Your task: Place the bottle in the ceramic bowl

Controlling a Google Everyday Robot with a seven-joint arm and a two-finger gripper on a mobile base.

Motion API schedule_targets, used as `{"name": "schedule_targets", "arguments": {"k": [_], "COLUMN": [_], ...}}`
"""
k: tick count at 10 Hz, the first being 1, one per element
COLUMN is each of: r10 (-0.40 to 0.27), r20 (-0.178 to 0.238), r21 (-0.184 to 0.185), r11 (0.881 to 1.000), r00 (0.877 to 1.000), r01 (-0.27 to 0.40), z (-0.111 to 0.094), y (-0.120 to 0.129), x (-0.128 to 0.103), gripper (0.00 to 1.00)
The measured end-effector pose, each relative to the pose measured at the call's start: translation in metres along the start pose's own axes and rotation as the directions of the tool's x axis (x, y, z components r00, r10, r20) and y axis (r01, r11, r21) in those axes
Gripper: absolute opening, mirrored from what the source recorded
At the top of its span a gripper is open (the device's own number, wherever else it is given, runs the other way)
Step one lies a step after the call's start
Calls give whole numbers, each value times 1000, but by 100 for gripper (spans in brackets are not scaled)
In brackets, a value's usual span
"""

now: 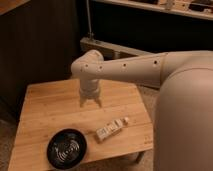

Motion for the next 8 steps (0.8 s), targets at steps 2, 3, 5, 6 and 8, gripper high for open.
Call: {"name": "schedule_targets", "arguments": {"k": [2, 3, 5, 6, 8], "r10": [44, 49, 46, 45, 44], "r20": [19, 22, 23, 23, 23], "r21": [-35, -52, -57, -57, -58], "r11": [998, 997, 997, 997, 997], "r00": [999, 999, 999, 999, 999], "r01": [-43, -48, -44, -44, -43], "z": [-2, -3, -3, -3, -2], "y": [-31, -38, -37, -36, -36], "x": [-9, -10, -10, -10, -9], "gripper": [65, 65, 65, 65, 65]}}
